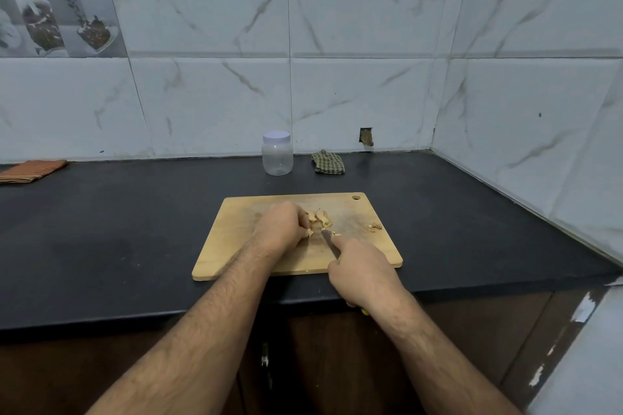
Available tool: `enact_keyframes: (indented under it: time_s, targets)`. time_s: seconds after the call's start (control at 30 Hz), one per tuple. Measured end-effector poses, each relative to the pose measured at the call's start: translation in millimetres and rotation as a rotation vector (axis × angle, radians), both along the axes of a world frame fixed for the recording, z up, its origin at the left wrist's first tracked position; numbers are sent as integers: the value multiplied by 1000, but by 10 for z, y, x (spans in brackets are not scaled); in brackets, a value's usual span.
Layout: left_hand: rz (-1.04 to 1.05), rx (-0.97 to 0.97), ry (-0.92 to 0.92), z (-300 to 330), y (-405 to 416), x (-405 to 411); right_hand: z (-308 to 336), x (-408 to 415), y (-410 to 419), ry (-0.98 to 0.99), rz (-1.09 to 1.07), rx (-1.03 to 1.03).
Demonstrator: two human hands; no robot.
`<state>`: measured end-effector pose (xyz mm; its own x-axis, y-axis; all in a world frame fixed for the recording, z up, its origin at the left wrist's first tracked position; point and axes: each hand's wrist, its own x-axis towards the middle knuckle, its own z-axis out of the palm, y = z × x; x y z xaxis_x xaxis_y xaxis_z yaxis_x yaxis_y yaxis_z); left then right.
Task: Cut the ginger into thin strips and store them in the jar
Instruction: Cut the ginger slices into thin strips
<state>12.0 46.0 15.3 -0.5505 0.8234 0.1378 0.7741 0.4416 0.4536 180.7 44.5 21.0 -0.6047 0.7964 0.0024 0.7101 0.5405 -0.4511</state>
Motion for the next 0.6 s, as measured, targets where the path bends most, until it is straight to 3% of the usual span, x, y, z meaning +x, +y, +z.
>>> enact_keyframes:
  time_s: [0.37, 0.6]
  targets:
    - [61, -140, -95, 87, -37, 10, -13, 31, -18, -35, 33, 34]
    - [90, -134, -201, 48, -43, 38, 19, 129, 36, 24, 69, -187]
